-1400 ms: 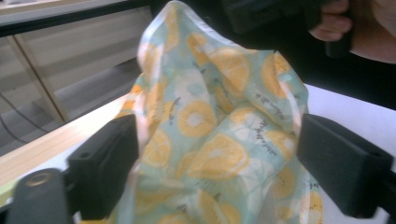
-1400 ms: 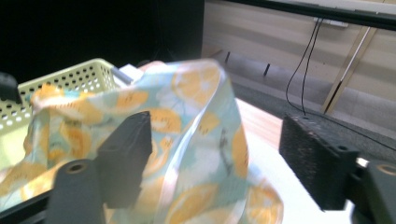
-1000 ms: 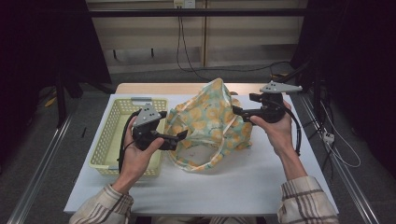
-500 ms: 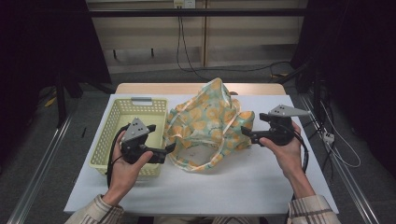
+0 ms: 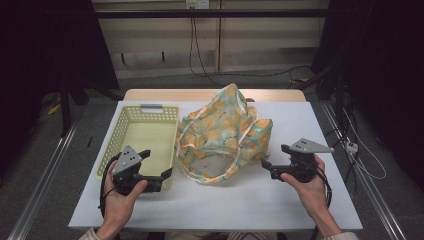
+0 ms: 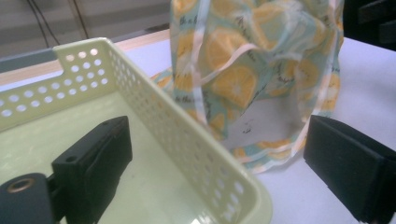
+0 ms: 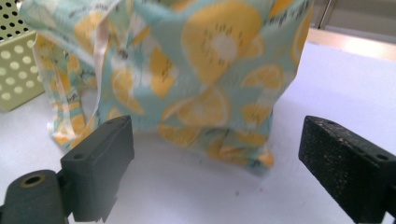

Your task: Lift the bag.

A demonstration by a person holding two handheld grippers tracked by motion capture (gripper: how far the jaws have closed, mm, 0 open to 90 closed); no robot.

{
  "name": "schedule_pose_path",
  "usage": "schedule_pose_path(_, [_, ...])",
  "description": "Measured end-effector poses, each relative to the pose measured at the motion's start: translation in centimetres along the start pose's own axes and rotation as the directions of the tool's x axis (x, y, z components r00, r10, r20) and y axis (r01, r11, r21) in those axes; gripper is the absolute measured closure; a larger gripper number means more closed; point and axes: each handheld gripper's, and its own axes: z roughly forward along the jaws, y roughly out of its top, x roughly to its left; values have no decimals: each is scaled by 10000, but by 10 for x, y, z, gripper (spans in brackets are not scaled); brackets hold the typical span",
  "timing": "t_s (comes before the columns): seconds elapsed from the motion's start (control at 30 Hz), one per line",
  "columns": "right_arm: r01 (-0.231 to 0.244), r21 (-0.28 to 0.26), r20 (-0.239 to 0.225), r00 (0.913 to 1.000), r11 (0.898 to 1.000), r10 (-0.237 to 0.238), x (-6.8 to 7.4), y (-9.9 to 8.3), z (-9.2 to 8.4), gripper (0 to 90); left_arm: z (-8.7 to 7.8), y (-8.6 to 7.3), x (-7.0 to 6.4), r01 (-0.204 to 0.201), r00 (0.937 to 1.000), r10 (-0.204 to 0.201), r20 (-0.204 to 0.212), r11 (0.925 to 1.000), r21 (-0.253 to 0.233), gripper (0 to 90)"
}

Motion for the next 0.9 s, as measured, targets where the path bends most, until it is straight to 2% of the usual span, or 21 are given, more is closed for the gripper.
schedule_pose_path(0.1, [5, 111, -2, 10000, 9999, -5, 3, -10, -2, 113, -3, -9, -1, 131, 9999, -131, 40, 9999, -75, 80])
schedule_pose_path(0.2, [-122, 54, 60, 9999, 9999, 122, 3, -18, -5, 112, -8, -12, -1, 84, 9999, -83, -110, 9999, 93, 79])
schedule_pose_path(0.27, [-182, 83, 105, 9998, 9998, 181, 5, -22, -8, 112, -12, -13, -3, 313, 9993, -309, -221, 9993, 198, 79])
schedule_pose_path(0.3, [-202, 132, 151, 9997, 9997, 200, 5, -25, -9, 115, -13, -14, -5, 362, 9993, -358, -145, 9990, 253, 72])
schedule_pose_path(0.37, [-318, 354, 219, 9993, 9989, 311, 8, -30, -11, 125, -16, -18, -9, 89, 9997, -84, -221, 9997, 236, 63])
schedule_pose_path(0.43, [-260, 394, 278, 9993, 9989, 249, 10, -36, -13, 124, -15, -24, -9, 111, 9996, -105, -252, 9996, 244, 63])
schedule_pose_path(0.57, [-236, 206, 383, 9990, 9995, 228, 11, -48, -16, 122, -12, -33, -5, 433, 9982, -423, -434, 9988, 226, 63])
schedule_pose_path(0.63, [-239, 167, 408, 9989, 9996, 232, 11, -52, -16, 121, -16, -36, -6, 740, 9969, -737, -265, 9972, 140, 66])
schedule_pose_path(0.73, [-280, 340, 355, 9990, 9990, 267, 12, -55, -15, 121, -21, -37, -8, 352, 9981, -355, -503, 9994, -62, 66])
schedule_pose_path(0.8, [-278, 310, 332, 9991, 9991, 268, 12, -56, -16, 121, -20, -39, -5, 723, 9962, -731, -477, 9972, -168, 67])
schedule_pose_path(0.9, [-337, 255, 378, 9987, 9991, 327, 11, -55, -15, 121, -17, -41, -3, 844, 9951, -850, -502, 9963, -133, 67])
